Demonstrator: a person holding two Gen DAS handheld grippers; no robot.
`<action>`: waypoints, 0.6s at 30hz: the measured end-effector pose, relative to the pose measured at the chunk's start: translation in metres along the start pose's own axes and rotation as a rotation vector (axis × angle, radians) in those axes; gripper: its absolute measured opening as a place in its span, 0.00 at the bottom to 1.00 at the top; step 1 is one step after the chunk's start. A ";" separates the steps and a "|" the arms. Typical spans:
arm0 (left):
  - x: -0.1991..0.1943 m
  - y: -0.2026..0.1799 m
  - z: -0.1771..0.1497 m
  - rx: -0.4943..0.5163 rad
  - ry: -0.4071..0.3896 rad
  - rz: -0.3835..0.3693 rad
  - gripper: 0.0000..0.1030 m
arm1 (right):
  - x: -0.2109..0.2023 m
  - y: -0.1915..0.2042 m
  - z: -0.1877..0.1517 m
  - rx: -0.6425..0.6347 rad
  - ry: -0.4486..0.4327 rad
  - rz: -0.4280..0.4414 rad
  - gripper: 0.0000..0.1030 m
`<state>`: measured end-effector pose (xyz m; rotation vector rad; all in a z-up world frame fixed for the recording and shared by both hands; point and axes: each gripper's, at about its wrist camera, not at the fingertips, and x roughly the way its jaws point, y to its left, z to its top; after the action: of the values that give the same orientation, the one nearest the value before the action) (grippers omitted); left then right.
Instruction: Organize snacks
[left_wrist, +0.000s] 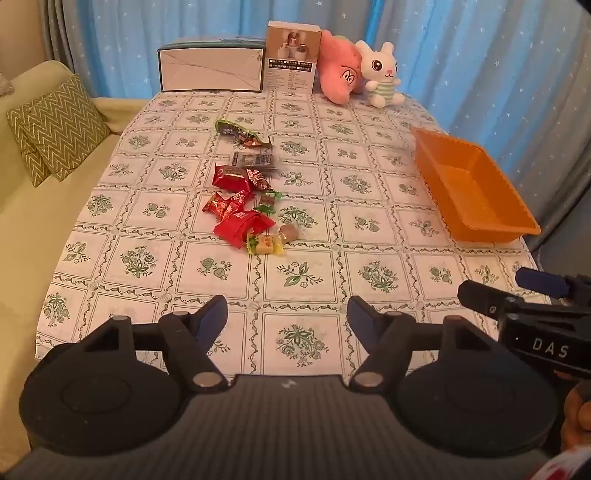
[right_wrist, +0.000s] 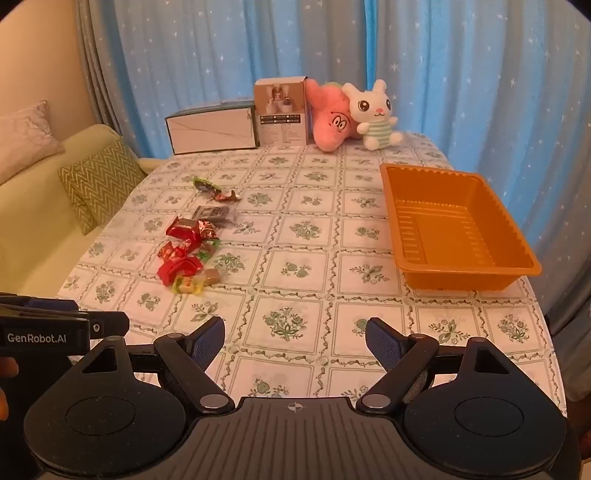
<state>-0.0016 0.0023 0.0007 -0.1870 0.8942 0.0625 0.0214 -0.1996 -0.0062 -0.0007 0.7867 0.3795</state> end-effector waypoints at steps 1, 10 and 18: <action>-0.001 0.001 0.000 -0.002 -0.005 -0.008 0.67 | 0.000 0.000 0.000 0.001 0.001 0.002 0.81; 0.002 -0.005 0.002 0.023 0.010 0.022 0.63 | -0.004 -0.007 0.003 0.001 -0.011 -0.010 0.81; 0.000 -0.005 0.002 0.031 0.006 0.028 0.63 | -0.003 -0.002 0.003 0.000 -0.009 -0.015 0.81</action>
<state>0.0009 -0.0021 0.0027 -0.1463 0.9034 0.0742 0.0224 -0.2017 -0.0023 -0.0047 0.7778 0.3651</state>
